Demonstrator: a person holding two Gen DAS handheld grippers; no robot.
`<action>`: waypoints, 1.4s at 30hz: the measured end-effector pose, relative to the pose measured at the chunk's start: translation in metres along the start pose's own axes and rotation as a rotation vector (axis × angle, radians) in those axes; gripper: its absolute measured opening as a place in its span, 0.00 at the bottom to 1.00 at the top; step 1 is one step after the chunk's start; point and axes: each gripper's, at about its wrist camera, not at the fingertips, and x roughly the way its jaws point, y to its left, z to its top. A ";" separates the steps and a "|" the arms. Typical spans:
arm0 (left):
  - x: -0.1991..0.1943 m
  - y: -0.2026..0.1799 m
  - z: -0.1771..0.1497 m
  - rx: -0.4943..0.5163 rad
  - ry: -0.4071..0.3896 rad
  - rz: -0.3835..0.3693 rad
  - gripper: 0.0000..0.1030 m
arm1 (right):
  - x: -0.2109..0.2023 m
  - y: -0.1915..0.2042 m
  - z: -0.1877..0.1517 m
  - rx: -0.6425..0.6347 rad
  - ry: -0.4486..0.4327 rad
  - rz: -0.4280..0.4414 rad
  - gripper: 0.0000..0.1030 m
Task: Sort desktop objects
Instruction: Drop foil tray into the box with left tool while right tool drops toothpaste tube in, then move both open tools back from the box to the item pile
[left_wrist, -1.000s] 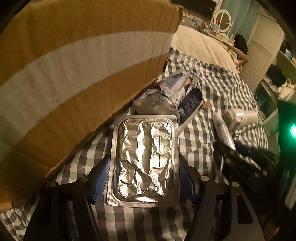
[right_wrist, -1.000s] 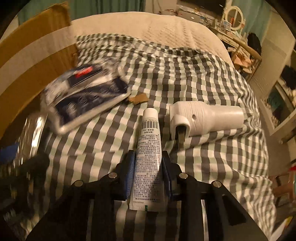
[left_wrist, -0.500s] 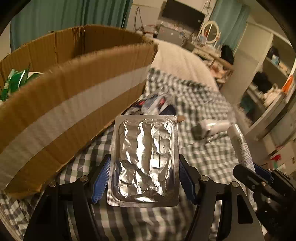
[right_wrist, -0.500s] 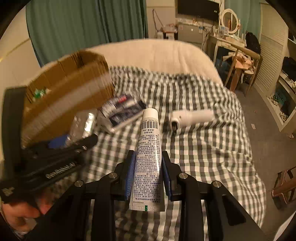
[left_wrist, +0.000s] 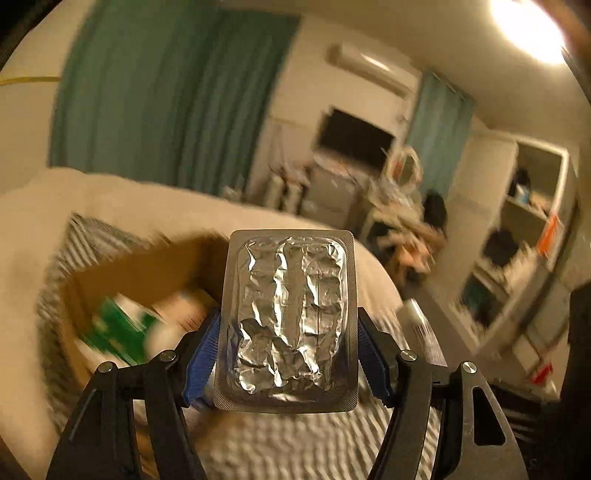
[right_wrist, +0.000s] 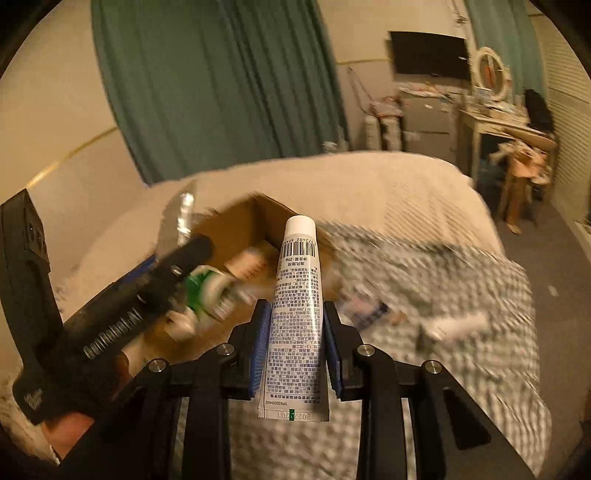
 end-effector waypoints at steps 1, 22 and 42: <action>0.004 0.013 0.013 0.005 -0.001 0.014 0.68 | 0.007 0.004 0.006 0.003 -0.004 0.013 0.26; 0.060 0.078 -0.002 0.029 0.102 0.307 1.00 | 0.036 -0.033 0.015 0.208 -0.136 -0.046 0.77; 0.095 -0.085 -0.137 0.326 0.301 -0.018 1.00 | -0.053 -0.153 -0.111 0.268 -0.069 -0.367 0.77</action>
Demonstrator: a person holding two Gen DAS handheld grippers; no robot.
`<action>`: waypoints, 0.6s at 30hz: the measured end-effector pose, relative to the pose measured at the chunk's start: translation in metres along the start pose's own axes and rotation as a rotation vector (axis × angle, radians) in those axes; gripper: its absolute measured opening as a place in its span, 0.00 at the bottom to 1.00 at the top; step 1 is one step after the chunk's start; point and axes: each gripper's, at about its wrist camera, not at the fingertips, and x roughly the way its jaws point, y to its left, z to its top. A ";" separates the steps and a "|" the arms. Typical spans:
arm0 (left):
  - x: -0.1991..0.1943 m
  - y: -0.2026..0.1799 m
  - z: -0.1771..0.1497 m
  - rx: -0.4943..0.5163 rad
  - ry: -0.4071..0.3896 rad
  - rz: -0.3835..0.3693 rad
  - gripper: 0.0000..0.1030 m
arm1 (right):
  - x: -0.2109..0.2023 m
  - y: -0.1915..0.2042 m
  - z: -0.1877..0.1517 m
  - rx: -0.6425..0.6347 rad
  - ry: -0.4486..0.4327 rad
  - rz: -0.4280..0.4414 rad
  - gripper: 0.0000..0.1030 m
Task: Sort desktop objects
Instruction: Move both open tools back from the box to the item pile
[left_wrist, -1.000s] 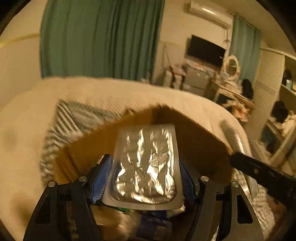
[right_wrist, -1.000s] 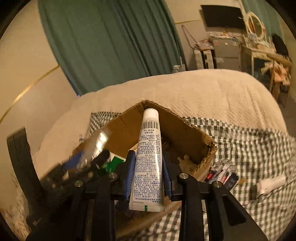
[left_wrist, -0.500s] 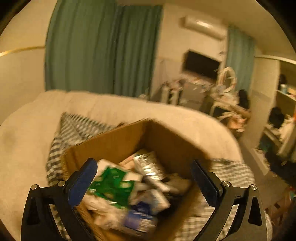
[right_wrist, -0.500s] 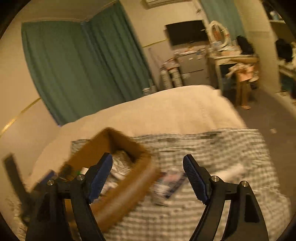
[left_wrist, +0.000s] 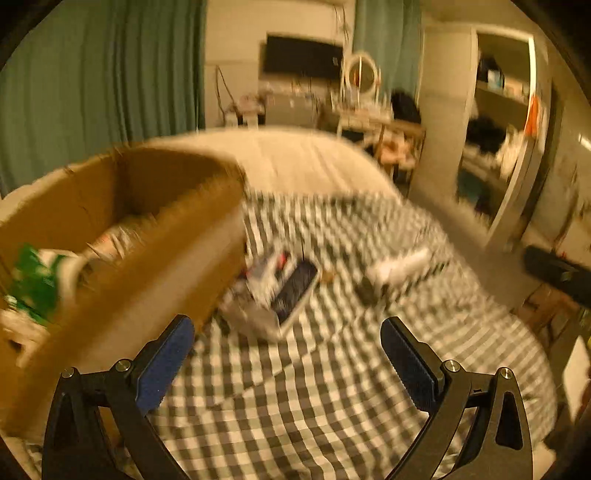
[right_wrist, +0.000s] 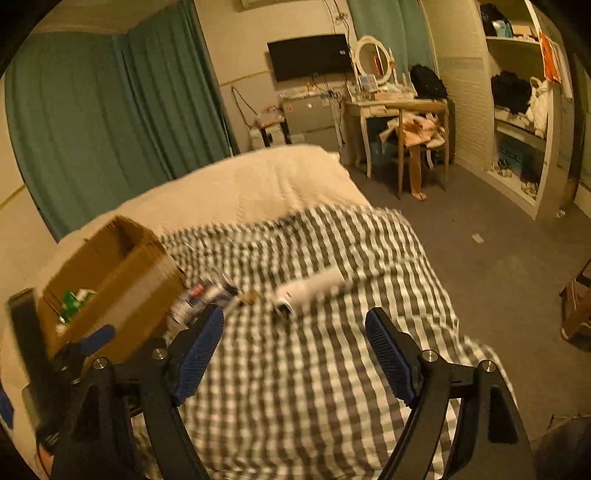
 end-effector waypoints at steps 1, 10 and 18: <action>0.016 -0.004 -0.002 0.013 0.021 0.007 1.00 | 0.005 -0.003 -0.004 0.011 0.012 0.011 0.77; 0.099 -0.020 0.007 0.130 0.035 0.145 0.98 | 0.032 -0.028 -0.029 -0.054 0.051 0.034 0.77; 0.144 -0.029 0.014 0.161 0.125 0.168 0.79 | 0.045 -0.044 -0.033 0.014 0.077 0.086 0.77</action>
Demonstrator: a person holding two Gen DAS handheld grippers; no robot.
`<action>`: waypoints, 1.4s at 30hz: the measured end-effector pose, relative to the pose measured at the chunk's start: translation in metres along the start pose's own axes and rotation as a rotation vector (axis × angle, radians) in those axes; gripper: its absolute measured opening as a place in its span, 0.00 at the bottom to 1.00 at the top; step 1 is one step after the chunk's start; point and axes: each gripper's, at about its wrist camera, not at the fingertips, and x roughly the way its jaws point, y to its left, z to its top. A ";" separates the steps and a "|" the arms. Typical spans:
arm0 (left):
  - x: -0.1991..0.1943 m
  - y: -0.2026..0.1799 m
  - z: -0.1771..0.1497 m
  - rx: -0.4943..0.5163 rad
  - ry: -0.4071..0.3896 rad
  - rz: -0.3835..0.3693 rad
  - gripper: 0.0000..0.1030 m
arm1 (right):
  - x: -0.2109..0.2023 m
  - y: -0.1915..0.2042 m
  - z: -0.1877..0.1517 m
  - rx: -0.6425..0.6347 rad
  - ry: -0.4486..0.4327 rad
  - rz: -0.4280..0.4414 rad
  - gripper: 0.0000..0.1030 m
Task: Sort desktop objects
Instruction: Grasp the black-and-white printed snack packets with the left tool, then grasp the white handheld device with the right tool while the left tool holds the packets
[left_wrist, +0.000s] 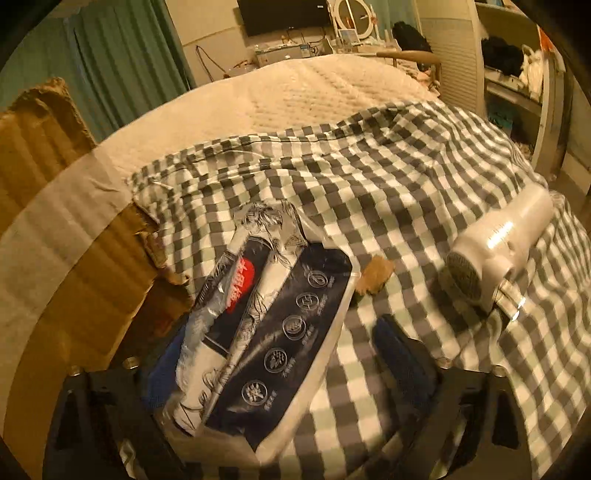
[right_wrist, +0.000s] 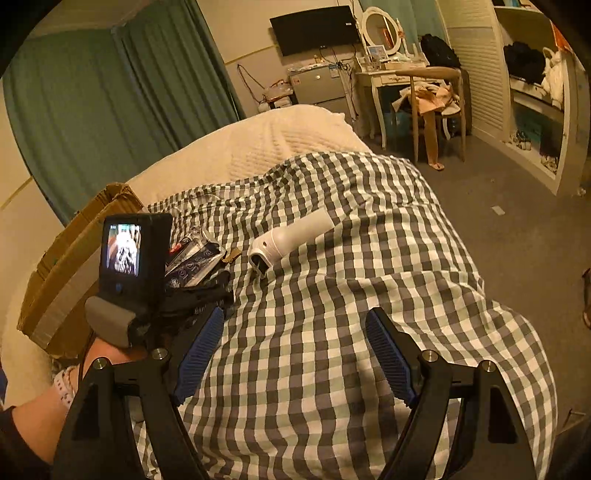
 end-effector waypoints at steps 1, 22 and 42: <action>-0.001 0.005 0.000 -0.022 0.005 -0.005 0.57 | 0.001 -0.001 -0.001 0.002 0.003 0.002 0.77; -0.096 0.054 -0.021 -0.399 0.004 -0.139 0.25 | 0.042 0.055 0.041 0.005 -0.022 -0.041 0.77; -0.059 0.070 -0.028 -0.506 0.049 -0.201 0.25 | 0.110 0.029 0.050 0.075 0.103 -0.071 0.55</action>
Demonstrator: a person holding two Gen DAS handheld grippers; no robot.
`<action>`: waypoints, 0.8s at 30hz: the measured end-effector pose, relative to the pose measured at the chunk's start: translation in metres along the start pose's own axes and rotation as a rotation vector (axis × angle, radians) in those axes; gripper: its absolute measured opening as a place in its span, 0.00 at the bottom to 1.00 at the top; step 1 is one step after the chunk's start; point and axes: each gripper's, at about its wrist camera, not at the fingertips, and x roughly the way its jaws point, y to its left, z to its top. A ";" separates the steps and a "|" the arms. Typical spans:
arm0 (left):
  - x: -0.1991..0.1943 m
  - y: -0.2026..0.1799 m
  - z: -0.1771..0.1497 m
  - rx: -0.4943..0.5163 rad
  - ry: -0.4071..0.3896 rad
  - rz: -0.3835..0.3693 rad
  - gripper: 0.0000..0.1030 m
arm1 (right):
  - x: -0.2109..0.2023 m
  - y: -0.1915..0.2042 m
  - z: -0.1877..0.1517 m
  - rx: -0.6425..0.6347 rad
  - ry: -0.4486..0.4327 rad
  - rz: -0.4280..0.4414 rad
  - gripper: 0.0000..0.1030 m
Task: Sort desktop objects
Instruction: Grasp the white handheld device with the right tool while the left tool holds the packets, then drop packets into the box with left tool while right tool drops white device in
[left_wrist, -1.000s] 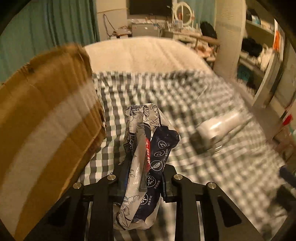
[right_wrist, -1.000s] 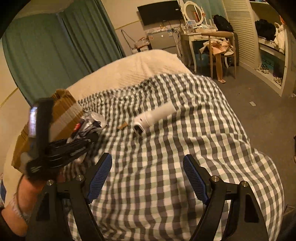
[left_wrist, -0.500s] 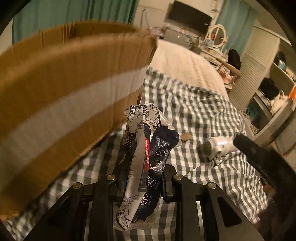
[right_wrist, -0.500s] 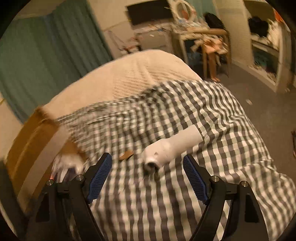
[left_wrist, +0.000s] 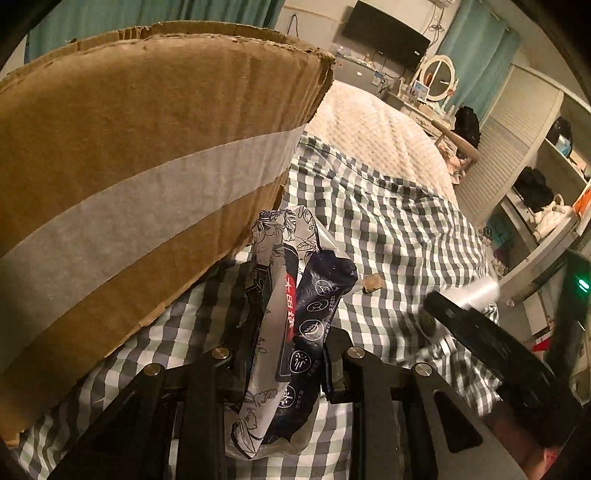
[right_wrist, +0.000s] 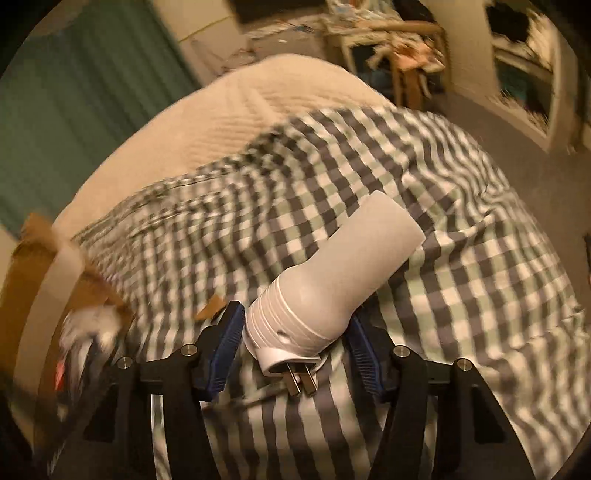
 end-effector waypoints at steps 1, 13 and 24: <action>-0.002 0.000 0.000 -0.001 0.000 -0.003 0.25 | -0.013 0.001 -0.004 -0.027 -0.008 -0.002 0.55; -0.071 -0.022 -0.012 0.099 -0.092 -0.068 0.25 | -0.146 0.012 -0.019 -0.104 -0.082 0.094 0.55; -0.193 0.021 0.034 -0.004 -0.314 -0.146 0.27 | -0.215 0.145 0.006 -0.305 -0.177 0.279 0.55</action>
